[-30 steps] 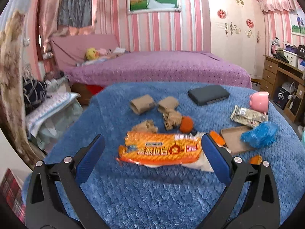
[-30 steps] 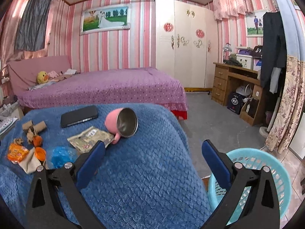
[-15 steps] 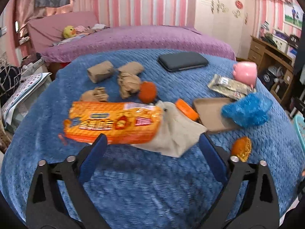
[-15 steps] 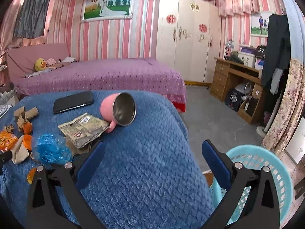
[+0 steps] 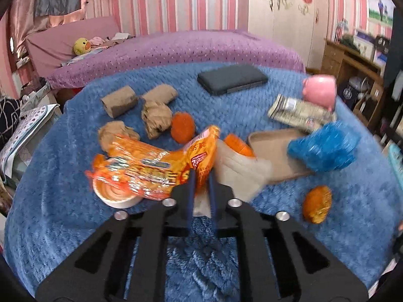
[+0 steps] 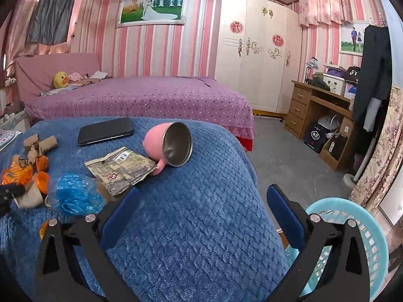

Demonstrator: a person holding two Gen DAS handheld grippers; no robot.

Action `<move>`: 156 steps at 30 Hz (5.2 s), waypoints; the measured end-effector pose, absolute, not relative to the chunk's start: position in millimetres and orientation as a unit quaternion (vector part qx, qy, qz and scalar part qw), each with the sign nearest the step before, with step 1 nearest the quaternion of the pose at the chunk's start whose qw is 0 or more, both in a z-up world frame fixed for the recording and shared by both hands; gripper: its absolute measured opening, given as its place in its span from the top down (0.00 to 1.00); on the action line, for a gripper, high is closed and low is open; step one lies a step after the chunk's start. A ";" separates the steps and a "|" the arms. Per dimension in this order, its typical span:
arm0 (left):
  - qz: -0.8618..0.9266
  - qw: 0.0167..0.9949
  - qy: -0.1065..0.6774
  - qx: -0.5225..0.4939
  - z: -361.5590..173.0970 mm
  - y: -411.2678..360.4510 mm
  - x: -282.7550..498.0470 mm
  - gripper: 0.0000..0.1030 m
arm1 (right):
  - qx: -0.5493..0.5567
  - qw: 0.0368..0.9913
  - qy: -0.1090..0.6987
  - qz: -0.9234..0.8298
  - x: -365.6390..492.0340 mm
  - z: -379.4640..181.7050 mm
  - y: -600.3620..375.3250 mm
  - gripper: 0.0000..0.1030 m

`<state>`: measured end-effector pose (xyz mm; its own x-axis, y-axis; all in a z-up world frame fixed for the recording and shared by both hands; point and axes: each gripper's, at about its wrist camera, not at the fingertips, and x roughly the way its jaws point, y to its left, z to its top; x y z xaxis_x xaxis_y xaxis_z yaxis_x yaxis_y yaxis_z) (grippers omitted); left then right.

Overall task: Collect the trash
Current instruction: 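Grasp the orange snack wrapper with the left tool while the right tool grasps the blue plastic bag, then carry wrapper and blue bag to the light-blue basket and release both, then grasp the beige cloth with the left tool while the right tool grasps an orange peel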

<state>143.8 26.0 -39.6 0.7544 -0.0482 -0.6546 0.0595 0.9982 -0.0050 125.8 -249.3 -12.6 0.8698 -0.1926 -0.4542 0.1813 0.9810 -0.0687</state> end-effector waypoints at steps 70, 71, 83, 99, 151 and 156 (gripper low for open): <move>-0.243 0.943 0.229 0.015 60.8 -252.3 64.9 0.99 | 0.076 0.958 0.240 -0.135 46.3 8.4 -474.7 0.89; -0.252 0.940 0.230 0.014 59.7 -262.0 62.1 0.99 | 0.078 0.957 0.241 -0.144 42.0 7.3 -484.1 0.89; -0.312 0.912 0.262 0.048 19.0 -362.7 49.6 0.98 | 0.120 0.944 0.242 -0.192 18.3 -4.5 -544.3 0.89; -0.232 0.935 0.264 0.057 9.4 -314.0 90.5 0.09 | 0.122 0.940 0.264 -0.181 17.7 -27.1 -529.4 0.88; 0.011 0.947 0.321 -0.008 -32.2 44.1 122.3 0.05 | 0.031 0.956 0.277 -0.089 116.9 -22.7 -273.4 0.04; -0.014 0.931 0.364 -0.009 -50.1 35.4 139.8 0.06 | 0.016 0.955 0.285 -0.083 125.0 -27.3 -254.6 0.04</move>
<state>139.8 35.4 -50.1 0.7340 -0.0330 -0.6783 0.0194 0.9994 -0.0276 125.0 -254.6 -27.3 0.8234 -0.1489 -0.5476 0.1668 0.9858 -0.0173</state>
